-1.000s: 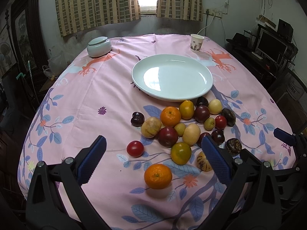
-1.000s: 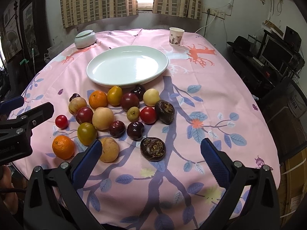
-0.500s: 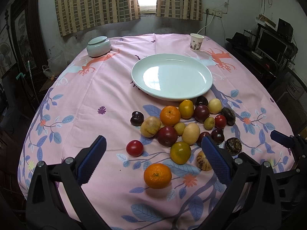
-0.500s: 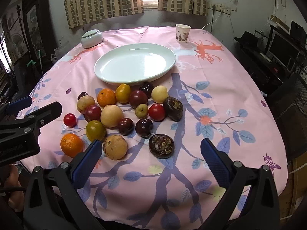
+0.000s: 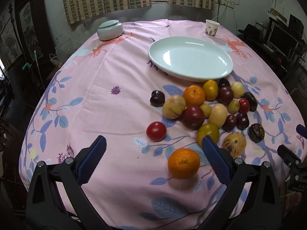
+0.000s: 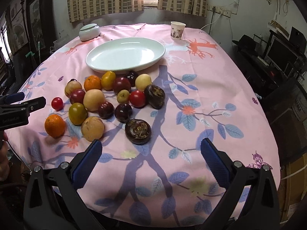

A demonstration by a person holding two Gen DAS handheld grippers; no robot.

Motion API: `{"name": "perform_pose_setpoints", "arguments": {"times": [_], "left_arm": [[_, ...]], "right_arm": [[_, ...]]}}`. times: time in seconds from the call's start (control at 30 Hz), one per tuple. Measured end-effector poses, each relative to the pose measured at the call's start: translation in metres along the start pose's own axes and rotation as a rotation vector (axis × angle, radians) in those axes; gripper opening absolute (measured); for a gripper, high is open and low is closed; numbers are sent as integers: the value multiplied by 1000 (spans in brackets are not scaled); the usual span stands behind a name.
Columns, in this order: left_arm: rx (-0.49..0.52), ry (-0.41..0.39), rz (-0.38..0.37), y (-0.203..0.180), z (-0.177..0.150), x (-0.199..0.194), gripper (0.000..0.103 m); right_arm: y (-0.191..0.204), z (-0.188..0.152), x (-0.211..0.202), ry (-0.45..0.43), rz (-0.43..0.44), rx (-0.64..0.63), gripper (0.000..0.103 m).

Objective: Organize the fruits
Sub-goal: 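Grasp the orange with the left tool while the right tool grasps a dark mangosteen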

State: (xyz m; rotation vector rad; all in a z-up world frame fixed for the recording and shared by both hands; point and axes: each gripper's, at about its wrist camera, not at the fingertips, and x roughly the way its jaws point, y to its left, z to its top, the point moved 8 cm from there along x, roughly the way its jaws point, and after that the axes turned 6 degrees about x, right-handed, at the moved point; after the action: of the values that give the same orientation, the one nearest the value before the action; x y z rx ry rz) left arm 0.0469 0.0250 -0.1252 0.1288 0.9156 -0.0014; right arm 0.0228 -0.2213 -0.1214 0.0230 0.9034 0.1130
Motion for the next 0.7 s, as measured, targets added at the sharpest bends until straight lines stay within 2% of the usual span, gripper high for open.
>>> {"name": "perform_pose_setpoints", "arguments": {"times": [0.03, 0.07, 0.1, 0.17, 0.27, 0.37, 0.53, 0.7], "left_arm": [[0, 12, -2, 3, -5, 2, 101], [2, 24, -1, 4, -10, 5, 101], [2, 35, -4, 5, -13, 7, 101], [2, 48, -14, 5, -19, 9, 101], [11, 48, -35, 0, -24, 6, 101], [26, 54, -56, -8, -27, 6, 101], [36, 91, -68, -18, -31, 16, 101], [42, 105, -78, -27, -30, 33, 101]], "right_arm": [[-2, -2, 2, 5, 7, 0, 102], [-2, -2, 6, 7, 21, 0, 97], [-1, -2, 9, 12, 36, 0, 84], [7, 1, 20, 40, 76, -10, 72], [21, 1, 42, 68, 72, -60, 70], [23, -2, 67, 119, 79, -44, 42], [20, -2, 59, 106, 141, 13, 42], [18, -7, 39, 74, 118, 6, 42]]}}
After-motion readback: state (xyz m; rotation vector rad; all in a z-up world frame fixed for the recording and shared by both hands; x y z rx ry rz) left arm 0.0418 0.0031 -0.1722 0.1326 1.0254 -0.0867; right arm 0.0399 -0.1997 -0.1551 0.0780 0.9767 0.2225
